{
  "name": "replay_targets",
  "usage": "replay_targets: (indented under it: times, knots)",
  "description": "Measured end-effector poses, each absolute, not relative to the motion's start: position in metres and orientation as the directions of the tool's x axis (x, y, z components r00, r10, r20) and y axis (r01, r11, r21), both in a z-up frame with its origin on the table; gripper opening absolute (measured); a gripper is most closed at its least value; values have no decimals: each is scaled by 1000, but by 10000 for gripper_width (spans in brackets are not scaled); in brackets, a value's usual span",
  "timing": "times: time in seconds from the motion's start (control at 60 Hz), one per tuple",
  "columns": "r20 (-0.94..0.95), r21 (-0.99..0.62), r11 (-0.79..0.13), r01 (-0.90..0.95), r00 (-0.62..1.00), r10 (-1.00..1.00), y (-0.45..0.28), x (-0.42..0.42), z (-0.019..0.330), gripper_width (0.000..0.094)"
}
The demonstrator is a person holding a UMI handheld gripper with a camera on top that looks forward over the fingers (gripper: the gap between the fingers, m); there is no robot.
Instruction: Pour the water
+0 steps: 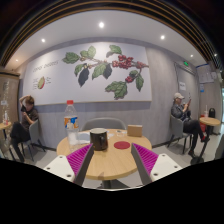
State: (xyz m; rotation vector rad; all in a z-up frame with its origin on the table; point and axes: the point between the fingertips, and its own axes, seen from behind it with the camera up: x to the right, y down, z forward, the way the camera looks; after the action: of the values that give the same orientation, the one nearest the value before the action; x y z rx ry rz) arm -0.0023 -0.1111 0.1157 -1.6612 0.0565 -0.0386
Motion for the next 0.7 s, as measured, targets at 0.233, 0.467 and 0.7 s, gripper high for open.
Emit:
replay_targets:
  times: [0.233, 0.467, 0.7]
  knots:
    - [-27, -993, -119, -27, 1000, 3, -87, -32, 124, 808]
    - [-11, -996, -86, 2, 989, 145, 4, -118, 144, 812]
    - [9, -998, -58, 19, 987, 158, 74, -176, 153, 807]
